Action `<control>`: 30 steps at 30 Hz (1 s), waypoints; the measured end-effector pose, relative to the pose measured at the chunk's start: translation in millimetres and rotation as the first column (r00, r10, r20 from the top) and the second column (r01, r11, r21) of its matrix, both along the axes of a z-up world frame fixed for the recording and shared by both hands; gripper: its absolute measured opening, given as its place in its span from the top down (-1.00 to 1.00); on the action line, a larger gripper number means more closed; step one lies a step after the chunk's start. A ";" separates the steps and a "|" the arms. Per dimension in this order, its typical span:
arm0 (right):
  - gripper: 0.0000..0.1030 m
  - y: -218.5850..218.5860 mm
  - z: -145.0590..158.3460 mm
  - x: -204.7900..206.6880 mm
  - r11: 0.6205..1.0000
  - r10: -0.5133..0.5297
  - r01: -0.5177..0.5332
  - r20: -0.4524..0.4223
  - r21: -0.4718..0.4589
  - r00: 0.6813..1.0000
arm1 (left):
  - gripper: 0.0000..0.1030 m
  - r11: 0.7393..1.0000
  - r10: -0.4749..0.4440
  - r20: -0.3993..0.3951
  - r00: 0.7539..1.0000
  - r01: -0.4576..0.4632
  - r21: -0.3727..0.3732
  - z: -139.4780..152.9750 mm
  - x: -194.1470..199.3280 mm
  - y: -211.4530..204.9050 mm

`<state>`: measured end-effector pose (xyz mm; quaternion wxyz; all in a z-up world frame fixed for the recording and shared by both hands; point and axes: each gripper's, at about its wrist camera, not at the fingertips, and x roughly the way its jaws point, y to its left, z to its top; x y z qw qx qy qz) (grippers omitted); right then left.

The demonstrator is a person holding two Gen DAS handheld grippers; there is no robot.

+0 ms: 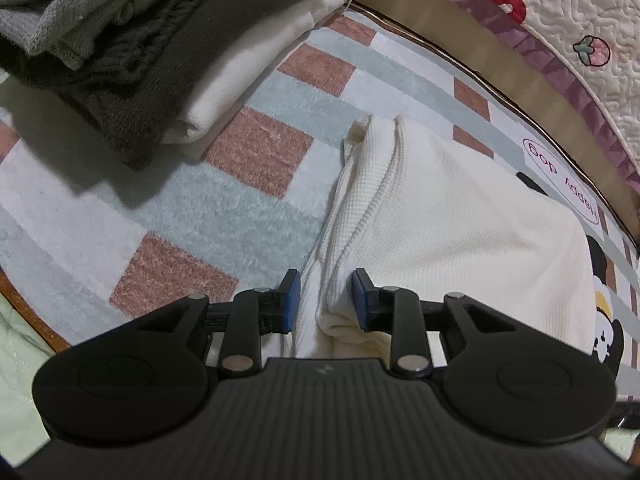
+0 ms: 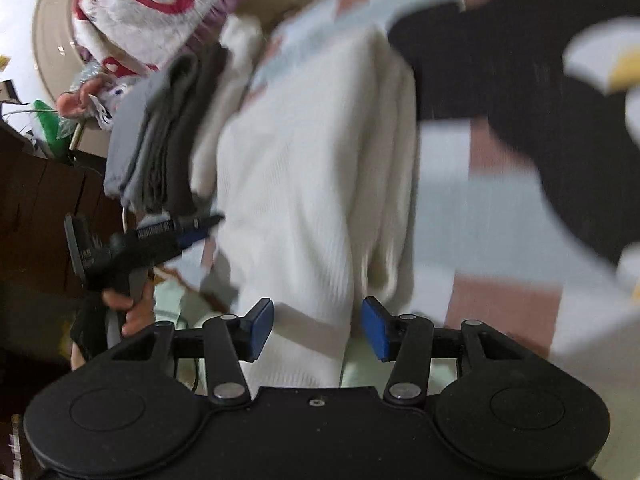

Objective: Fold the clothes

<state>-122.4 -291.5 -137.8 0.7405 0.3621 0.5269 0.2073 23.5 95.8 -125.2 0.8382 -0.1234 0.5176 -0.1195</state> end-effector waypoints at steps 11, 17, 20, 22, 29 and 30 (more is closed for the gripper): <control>0.73 26.6 -27.0 -2.1 0.967 0.072 -0.069 -0.003 0.244 0.997 | 0.35 1.000 0.027 -0.013 1.000 -0.027 -0.013 -1.6 -1.1 0.9; 0.55 36.8 2.5 2.7 0.971 0.158 -0.183 0.163 0.155 0.974 | 0.35 0.984 0.082 0.025 0.996 -0.077 -0.160 7.8 -2.3 12.4; -0.05 36.0 -4.7 13.8 0.976 0.140 -0.158 0.126 0.150 0.982 | 0.31 0.976 0.095 0.097 0.991 -0.073 -0.207 20.2 -6.5 15.0; -0.08 32.7 -12.4 20.5 0.975 0.097 -0.113 0.093 0.192 0.991 | 0.27 0.970 0.087 0.112 0.990 -0.059 -0.236 22.6 -7.7 13.7; 0.63 39.3 2.6 24.7 0.969 0.103 -0.146 0.209 0.200 0.972 | 0.27 0.937 -0.029 0.189 0.982 0.093 -0.336 35.4 -14.8 -2.3; 0.63 39.1 16.4 24.1 0.966 0.112 -0.170 0.279 0.193 0.954 | 0.27 0.919 -0.070 0.193 0.979 0.139 -0.368 37.9 -18.8 -5.9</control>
